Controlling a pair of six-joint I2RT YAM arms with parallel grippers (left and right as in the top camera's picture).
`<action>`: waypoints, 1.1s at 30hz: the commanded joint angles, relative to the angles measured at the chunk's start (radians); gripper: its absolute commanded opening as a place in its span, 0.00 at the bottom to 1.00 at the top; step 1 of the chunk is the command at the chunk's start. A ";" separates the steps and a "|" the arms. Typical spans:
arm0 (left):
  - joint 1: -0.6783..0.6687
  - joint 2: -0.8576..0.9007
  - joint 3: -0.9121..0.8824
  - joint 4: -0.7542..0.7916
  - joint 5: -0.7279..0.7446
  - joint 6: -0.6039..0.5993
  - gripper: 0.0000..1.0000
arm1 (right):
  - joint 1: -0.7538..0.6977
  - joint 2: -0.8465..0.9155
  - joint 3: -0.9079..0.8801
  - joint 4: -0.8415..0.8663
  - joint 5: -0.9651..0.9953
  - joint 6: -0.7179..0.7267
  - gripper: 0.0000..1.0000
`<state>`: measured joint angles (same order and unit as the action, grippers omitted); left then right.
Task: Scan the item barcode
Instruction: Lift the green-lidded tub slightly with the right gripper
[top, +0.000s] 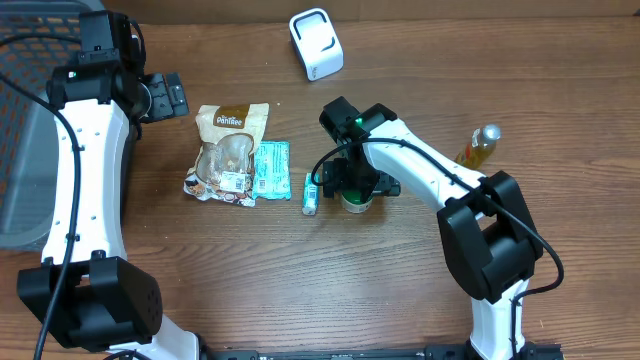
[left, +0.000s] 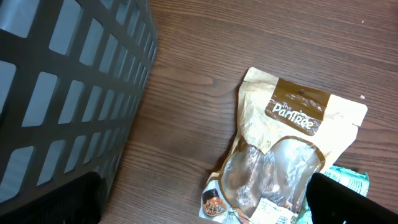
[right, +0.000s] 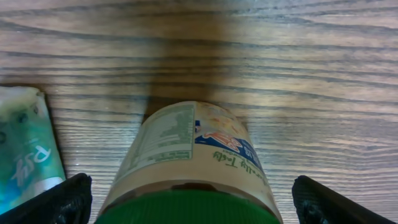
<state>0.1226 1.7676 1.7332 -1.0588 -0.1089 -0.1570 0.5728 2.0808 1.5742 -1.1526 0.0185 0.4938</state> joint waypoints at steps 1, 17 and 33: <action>0.008 -0.002 0.015 0.000 -0.013 0.004 1.00 | 0.002 0.003 -0.004 -0.006 0.014 -0.004 0.99; 0.008 -0.002 0.015 0.000 -0.013 0.004 1.00 | 0.002 0.004 -0.004 -0.017 0.014 0.000 0.93; 0.008 -0.002 0.015 0.000 -0.013 0.004 1.00 | -0.003 0.004 -0.004 -0.005 0.019 0.042 0.72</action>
<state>0.1226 1.7676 1.7332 -1.0588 -0.1089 -0.1570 0.5720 2.0808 1.5742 -1.1618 0.0193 0.5220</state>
